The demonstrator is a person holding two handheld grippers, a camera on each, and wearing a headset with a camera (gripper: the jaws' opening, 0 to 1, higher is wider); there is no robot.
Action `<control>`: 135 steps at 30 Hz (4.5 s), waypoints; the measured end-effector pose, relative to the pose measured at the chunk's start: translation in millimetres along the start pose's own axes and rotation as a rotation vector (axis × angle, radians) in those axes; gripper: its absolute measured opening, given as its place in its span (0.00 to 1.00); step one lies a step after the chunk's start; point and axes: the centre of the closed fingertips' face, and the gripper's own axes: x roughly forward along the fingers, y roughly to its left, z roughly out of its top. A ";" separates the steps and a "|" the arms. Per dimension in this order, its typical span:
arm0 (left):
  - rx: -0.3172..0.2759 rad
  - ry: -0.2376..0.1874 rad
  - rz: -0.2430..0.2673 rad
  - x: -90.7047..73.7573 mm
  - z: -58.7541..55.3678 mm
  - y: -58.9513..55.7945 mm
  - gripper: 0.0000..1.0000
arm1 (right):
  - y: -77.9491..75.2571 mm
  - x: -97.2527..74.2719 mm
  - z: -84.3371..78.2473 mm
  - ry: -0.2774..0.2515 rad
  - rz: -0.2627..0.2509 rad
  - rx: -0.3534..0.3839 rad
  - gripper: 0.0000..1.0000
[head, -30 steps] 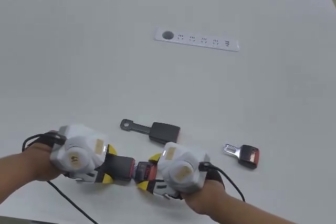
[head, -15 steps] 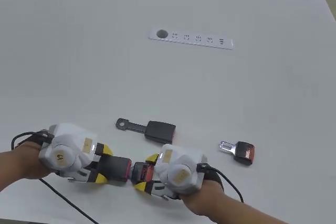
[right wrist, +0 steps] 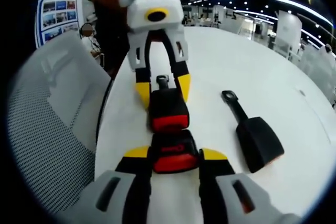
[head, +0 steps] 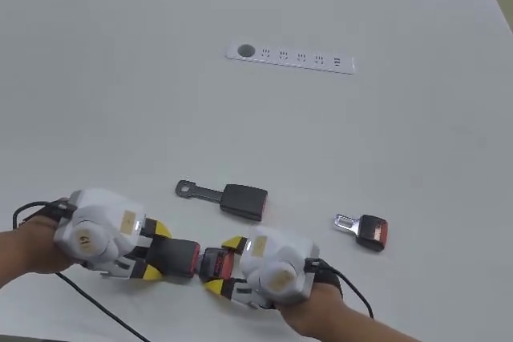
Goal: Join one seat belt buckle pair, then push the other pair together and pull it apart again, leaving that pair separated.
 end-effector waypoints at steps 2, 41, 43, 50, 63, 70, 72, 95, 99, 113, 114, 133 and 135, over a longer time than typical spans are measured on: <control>0.000 -0.003 -0.001 -0.2 -0.5 -0.1 0.32 | 0.5 -0.3 -0.4 -0.006 -0.002 0.009 0.33; 0.016 0.079 0.033 0.6 3.6 -1.3 0.36 | 3.1 -2.8 7.7 -0.061 -0.016 0.020 0.56; 0.006 0.122 0.061 -2.2 1.2 -0.4 0.42 | 1.4 -6.7 16.1 -0.111 -0.047 0.069 0.73; -0.080 0.017 0.175 -14.5 31.2 12.0 0.69 | 6.6 -41.3 8.1 -0.157 -0.079 0.074 0.77; -0.091 -0.044 0.226 -25.5 69.0 31.5 0.77 | -35.5 -120.9 -35.2 -0.170 -0.187 0.146 0.80; -0.040 -0.058 0.230 -25.0 90.0 47.5 0.78 | -73.6 -157.9 -64.9 -0.157 -0.239 0.218 0.78; -0.036 -0.061 0.232 -25.7 92.8 55.8 0.78 | -81.5 -164.2 -71.9 -0.148 -0.243 0.231 0.78; -0.007 0.002 0.143 25.7 92.5 103.9 0.73 | -125.1 -176.8 -147.7 -0.032 -0.199 0.331 0.72; -0.005 0.027 0.106 40.0 88.5 102.2 0.70 | -129.2 -173.6 -149.7 -0.012 -0.171 0.309 0.67; 0.003 0.019 -0.002 58.4 85.4 96.9 0.50 | -134.6 -171.9 -151.6 -0.013 -0.128 0.173 0.45; 0.002 0.016 -0.001 58.1 85.7 96.2 0.49 | -134.6 -172.1 -151.8 -0.013 -0.127 0.170 0.44; -0.007 0.046 0.009 55.1 84.9 101.0 0.34 | -134.6 -173.2 -150.0 -0.030 -0.078 0.157 0.36; -0.011 0.046 0.011 54.8 84.9 100.7 0.34 | -133.5 -171.1 -147.4 -0.033 -0.077 0.155 0.36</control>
